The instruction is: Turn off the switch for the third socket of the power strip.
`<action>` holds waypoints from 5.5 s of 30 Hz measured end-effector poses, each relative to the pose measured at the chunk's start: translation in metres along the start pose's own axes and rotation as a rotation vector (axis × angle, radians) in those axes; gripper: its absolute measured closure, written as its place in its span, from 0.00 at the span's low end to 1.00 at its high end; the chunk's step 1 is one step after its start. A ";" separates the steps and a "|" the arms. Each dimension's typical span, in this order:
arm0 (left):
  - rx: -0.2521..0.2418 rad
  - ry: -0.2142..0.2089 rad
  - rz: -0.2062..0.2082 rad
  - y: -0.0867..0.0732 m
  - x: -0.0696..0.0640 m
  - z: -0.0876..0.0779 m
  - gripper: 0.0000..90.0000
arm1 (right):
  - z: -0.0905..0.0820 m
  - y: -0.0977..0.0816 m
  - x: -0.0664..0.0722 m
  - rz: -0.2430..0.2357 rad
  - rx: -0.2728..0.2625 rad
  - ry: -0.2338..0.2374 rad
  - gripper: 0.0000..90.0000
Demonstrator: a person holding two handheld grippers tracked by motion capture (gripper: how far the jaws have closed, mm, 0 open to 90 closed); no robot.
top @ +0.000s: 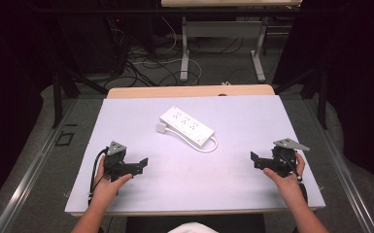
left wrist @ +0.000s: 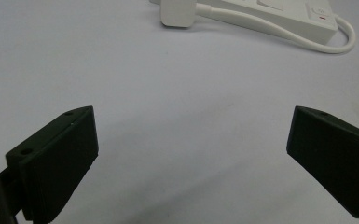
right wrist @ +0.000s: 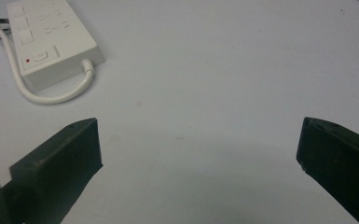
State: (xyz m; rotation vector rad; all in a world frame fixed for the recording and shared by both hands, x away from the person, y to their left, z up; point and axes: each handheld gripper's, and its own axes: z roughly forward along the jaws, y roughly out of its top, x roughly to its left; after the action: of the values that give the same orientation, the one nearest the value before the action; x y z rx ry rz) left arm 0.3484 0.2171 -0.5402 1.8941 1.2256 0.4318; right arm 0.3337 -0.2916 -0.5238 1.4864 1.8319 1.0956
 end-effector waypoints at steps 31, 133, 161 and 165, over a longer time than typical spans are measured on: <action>-0.031 0.007 0.047 0.005 -0.014 -0.002 0.16 | 0.010 -0.009 0.002 -0.054 -0.013 0.028 0.00; 0.123 -0.115 0.068 0.120 -0.075 0.027 0.49 | 0.010 -0.012 0.008 -0.059 -0.002 0.030 0.00; 0.155 -0.083 -0.046 0.158 -0.053 0.044 0.59 | 0.011 -0.012 0.007 -0.063 0.001 0.030 0.00; 0.161 -0.081 -0.058 0.162 -0.051 0.046 0.60 | 0.010 -0.012 0.007 -0.060 0.009 0.033 0.00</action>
State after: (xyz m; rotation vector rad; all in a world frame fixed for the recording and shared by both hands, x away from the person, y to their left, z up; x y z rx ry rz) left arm 0.4509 0.1213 -0.4345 1.9853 1.2905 0.2293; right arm 0.3335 -0.2836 -0.5388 1.4170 1.8939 1.0898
